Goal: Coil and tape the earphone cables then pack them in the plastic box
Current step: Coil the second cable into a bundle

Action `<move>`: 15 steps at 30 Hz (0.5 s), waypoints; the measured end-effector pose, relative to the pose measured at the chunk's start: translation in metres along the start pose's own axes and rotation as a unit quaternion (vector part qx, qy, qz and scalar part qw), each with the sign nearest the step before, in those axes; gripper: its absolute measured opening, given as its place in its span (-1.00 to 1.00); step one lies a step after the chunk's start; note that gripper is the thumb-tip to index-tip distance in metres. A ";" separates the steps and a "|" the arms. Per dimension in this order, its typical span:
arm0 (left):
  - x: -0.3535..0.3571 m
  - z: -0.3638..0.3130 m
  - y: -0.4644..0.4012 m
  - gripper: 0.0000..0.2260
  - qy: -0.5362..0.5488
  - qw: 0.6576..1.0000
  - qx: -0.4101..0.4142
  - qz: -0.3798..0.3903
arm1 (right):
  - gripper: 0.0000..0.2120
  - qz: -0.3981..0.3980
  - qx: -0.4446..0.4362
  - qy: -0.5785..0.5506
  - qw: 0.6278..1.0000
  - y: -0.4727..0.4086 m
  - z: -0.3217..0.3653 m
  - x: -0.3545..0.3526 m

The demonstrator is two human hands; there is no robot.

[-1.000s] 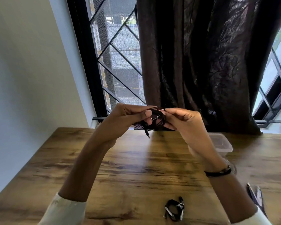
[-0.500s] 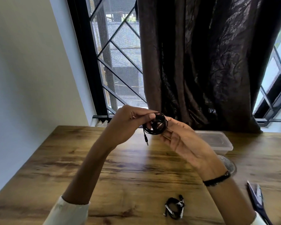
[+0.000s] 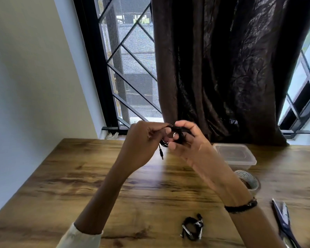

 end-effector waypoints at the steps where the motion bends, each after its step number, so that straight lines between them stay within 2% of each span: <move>1: 0.002 -0.001 0.001 -0.85 -0.005 1.000 -0.001 0.000 | -0.60 -0.016 -0.025 0.060 0.998 0.001 0.001 0.000; 4: 0.006 -0.004 0.003 -0.86 -0.024 1.000 0.000 -0.011 | -0.79 -0.114 -0.079 0.180 0.974 0.005 0.003 0.000; 7: 0.006 -0.007 0.004 -0.87 -0.049 0.997 0.012 -0.050 | -0.86 -0.180 -0.110 0.288 0.934 0.011 0.006 -0.003; 10: 0.002 -0.007 0.004 -0.87 -0.098 0.990 0.050 -0.089 | -0.88 -0.189 -0.123 0.364 0.904 0.019 0.010 -0.006; 15: 0.006 -0.007 0.009 -0.86 -0.174 0.975 0.087 -0.108 | -0.91 -0.174 -0.150 0.384 0.894 0.029 0.024 -0.008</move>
Point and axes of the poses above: each hand's wrist, its own y-axis away from the middle knuckle, its own x-axis out of the palm, z = x × y, the point moved 3 cm from there along -y, towards the middle knuckle, and after that the axes turned 1 degree about -z, right-handed, at the moved point
